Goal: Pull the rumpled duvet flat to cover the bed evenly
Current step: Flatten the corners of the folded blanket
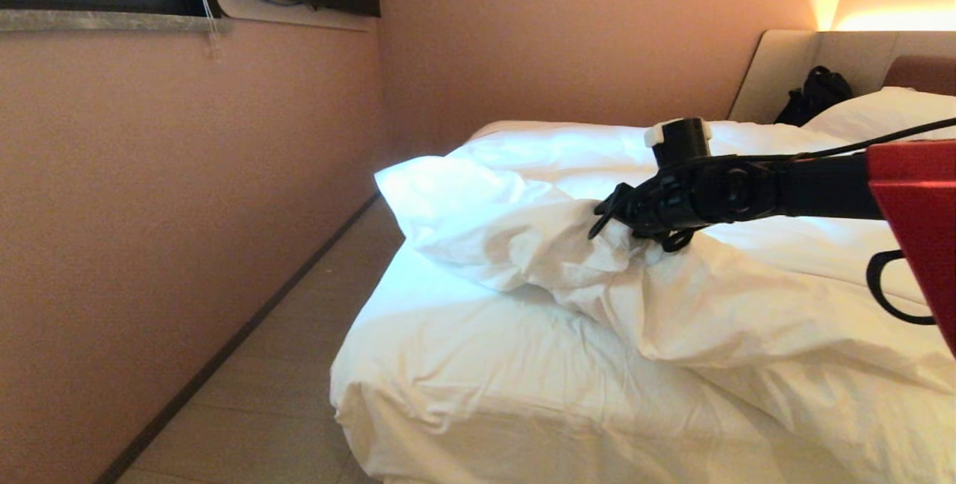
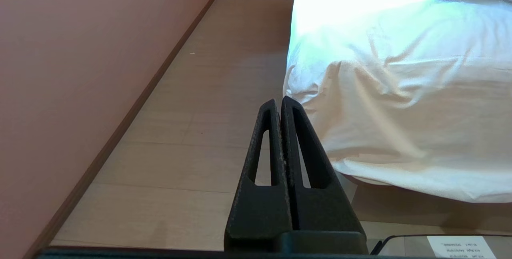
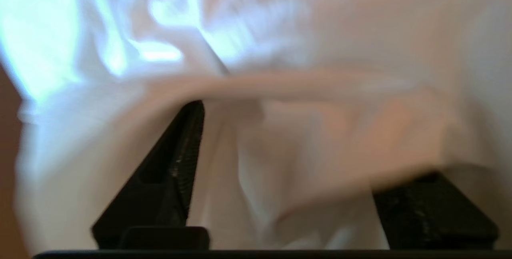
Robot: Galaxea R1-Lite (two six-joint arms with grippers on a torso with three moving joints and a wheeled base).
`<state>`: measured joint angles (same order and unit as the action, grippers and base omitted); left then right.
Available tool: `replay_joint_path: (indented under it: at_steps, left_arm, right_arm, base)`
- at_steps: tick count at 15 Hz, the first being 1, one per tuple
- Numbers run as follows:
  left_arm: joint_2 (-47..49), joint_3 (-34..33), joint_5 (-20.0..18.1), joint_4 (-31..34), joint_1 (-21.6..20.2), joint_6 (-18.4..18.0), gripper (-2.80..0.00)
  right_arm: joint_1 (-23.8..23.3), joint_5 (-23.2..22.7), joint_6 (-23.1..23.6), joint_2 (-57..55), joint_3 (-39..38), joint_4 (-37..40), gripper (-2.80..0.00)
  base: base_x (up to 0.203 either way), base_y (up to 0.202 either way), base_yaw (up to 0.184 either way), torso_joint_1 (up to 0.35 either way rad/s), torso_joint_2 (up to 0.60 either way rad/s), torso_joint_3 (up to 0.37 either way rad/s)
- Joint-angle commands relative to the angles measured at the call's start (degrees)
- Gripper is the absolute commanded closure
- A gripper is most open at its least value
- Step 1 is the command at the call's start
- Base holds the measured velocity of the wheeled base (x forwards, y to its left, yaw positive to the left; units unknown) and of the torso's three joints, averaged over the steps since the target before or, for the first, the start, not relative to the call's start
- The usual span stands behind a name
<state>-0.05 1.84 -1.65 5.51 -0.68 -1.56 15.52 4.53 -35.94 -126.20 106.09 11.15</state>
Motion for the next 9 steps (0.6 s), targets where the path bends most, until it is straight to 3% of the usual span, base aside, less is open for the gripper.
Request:
replay_joint_path:
  at_steps: [1,9]
  left_arm:
    - [0.0,0.0,0.0,0.0,0.0,0.1,0.00]
    - [0.0,0.0,0.0,0.0,0.0,0.0,0.00]
  right_arm:
    - [0.3,-0.1,-0.2,4.6,-1.4,-0.1,-2.80]
    - [5.1,-1.6,0.3,15.9,-7.7,0.6,-2.80]
  base:
    - [0.000,0.000,0.000,0.000,0.00,0.000]
    - [0.000,0.000,0.000,0.000,0.00,0.000]
